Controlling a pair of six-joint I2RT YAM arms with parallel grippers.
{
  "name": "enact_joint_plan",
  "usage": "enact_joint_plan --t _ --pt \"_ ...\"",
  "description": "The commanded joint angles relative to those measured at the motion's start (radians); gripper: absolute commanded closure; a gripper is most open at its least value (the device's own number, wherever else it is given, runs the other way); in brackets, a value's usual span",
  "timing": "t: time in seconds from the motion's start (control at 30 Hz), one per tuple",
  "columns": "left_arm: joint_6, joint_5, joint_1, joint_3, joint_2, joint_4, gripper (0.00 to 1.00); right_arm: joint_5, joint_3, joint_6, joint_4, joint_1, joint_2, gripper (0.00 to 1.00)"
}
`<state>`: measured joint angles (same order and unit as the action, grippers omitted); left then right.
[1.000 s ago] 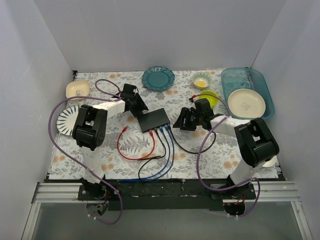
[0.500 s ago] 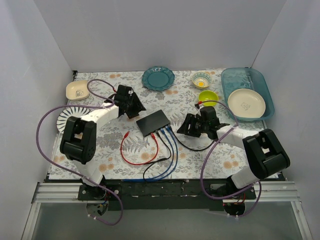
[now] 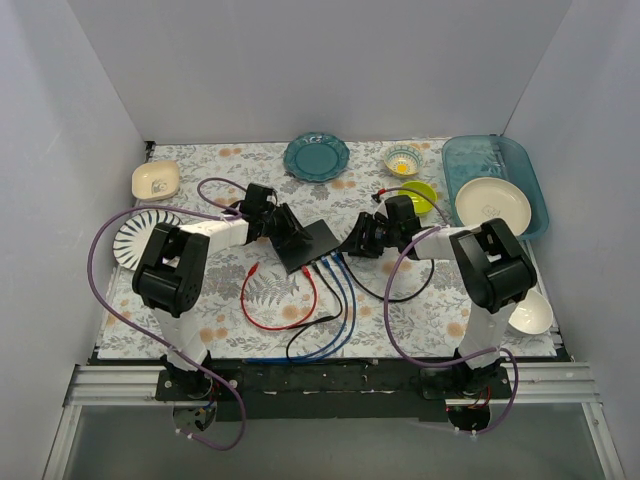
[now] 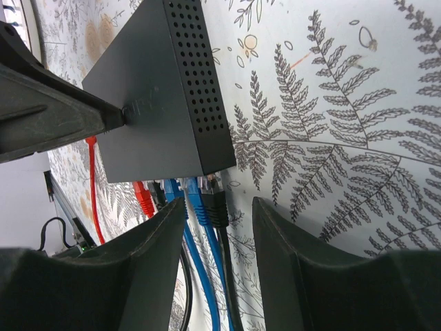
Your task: Pull the plug from the switch port
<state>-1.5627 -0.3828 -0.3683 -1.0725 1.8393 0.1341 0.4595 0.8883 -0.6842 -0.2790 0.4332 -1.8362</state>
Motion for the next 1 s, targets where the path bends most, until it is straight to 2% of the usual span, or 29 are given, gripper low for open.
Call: enact_joint_plan --t 0.0,0.3,0.97 --pt "0.006 -0.031 0.0 0.029 -0.011 0.002 0.7 0.064 -0.005 -0.026 -0.091 -0.002 -0.026 0.47" --pt "0.03 -0.018 0.0 0.016 0.029 0.044 0.75 0.08 -0.005 -0.083 -0.166 -0.002 -0.09 0.49" --pt "0.056 -0.024 0.002 0.019 0.046 0.053 0.76 0.087 -0.031 -0.149 -0.249 -0.008 -0.156 0.73"
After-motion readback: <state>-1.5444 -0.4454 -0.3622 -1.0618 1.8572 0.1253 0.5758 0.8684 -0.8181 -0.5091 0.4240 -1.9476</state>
